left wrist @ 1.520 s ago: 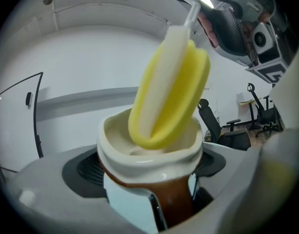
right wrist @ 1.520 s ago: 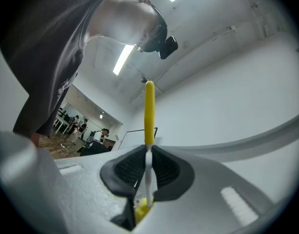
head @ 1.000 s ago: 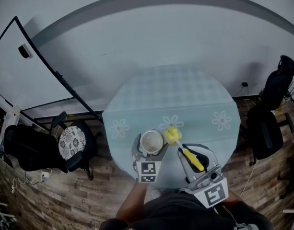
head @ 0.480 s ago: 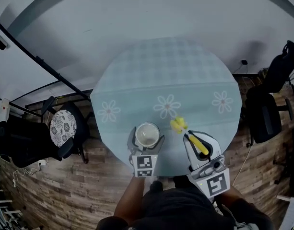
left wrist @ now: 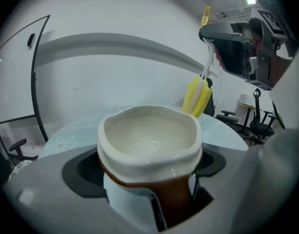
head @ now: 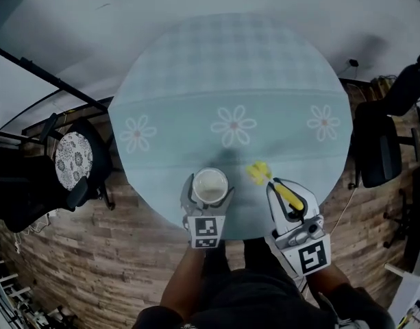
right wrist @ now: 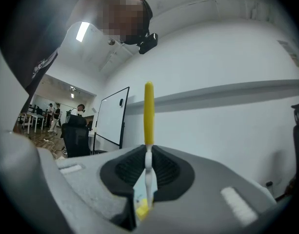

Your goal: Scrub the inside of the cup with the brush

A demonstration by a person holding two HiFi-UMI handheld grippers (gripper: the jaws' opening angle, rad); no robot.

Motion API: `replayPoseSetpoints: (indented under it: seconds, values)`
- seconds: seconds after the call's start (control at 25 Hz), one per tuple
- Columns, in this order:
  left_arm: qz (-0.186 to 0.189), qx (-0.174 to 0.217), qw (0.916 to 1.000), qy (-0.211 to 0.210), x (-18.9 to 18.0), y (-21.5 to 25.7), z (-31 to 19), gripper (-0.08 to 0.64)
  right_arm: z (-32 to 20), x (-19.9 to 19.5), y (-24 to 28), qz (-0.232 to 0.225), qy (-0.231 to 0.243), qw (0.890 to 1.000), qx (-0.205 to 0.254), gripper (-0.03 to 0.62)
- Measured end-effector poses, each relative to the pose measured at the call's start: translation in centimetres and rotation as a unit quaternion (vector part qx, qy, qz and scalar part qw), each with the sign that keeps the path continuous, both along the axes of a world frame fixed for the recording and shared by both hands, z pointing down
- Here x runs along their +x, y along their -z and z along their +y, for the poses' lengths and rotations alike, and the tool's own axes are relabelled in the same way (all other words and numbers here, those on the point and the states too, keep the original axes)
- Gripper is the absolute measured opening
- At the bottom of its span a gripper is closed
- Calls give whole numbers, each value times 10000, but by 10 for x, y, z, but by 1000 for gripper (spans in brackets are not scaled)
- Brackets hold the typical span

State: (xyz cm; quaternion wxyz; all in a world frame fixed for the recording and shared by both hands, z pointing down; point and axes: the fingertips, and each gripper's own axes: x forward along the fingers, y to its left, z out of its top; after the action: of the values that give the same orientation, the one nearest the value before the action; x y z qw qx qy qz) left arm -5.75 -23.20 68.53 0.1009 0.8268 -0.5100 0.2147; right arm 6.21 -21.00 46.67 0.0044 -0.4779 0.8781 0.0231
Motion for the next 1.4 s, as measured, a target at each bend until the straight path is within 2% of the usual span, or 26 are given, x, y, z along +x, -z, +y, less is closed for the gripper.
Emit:
replayPoseSetpoints:
  seconds: [0.28,0.6,1.16,1.4]
  values:
    - [-56,-299,9995,-46,13,-50,11,537,-6,13,-38,-30,-25,9998,-205,37]
    - [-111,-520,9986,-39,18,-84,21,537,-7,21,-59,-106,-1,9994,-328,37]
    - [-398,-892,9952,60,21,-105,26,537,1,26,-57,-184,62,9993,-332,37]
    - [-395,-969,9945,35,20,-108,28,538,6,24,-46,-270,67,9993,-265,37]
